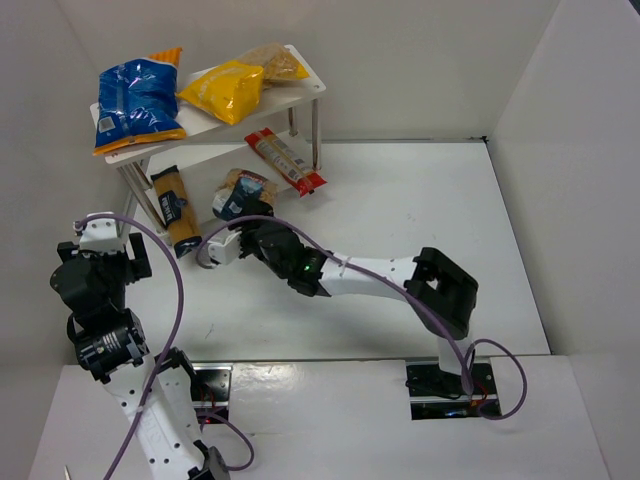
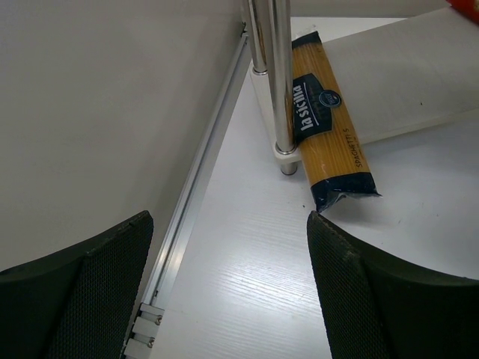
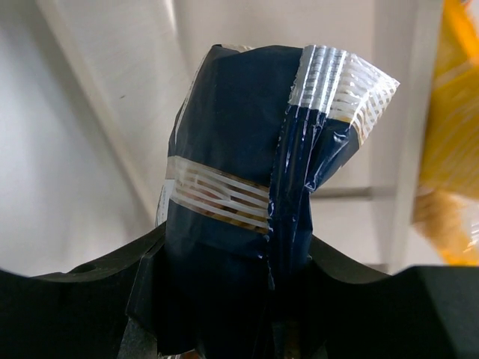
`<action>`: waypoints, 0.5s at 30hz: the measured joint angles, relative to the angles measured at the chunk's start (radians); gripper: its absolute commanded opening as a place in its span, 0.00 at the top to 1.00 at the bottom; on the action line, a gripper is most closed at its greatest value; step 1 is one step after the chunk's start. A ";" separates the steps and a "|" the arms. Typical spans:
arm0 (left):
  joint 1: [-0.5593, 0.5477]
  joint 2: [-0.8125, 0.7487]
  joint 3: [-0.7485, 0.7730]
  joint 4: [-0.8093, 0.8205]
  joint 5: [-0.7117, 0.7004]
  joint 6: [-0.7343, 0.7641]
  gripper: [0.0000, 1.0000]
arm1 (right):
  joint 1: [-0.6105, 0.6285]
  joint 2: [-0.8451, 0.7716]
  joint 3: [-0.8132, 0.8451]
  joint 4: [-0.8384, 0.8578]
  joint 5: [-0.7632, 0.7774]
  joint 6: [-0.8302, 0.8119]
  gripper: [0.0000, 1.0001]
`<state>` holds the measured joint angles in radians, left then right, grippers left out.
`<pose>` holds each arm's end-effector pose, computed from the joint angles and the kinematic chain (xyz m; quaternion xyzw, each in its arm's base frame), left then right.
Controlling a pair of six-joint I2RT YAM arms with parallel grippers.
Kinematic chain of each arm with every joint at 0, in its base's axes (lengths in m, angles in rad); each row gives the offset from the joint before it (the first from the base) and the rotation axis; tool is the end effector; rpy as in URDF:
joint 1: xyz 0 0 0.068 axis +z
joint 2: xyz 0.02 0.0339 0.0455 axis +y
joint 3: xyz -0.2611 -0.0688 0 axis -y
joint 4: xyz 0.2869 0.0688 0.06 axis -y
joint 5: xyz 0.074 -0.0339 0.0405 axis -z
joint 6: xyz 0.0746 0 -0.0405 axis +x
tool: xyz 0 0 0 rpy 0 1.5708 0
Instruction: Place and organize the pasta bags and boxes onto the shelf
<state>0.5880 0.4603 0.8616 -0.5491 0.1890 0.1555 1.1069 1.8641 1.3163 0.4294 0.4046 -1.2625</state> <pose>0.1512 0.0840 0.3751 -0.1016 0.7497 0.1695 0.6316 0.2559 0.4459 0.2484 -0.6283 0.3994 -0.2003 0.6368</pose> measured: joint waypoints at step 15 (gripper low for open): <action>0.001 0.000 -0.003 0.000 0.000 0.000 0.11 | -0.021 0.185 -0.001 0.283 -0.095 -0.281 1.00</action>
<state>0.5888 0.4603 0.8589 -0.5491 0.1894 0.1555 1.0863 2.0491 1.3155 0.7128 0.3099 -1.5433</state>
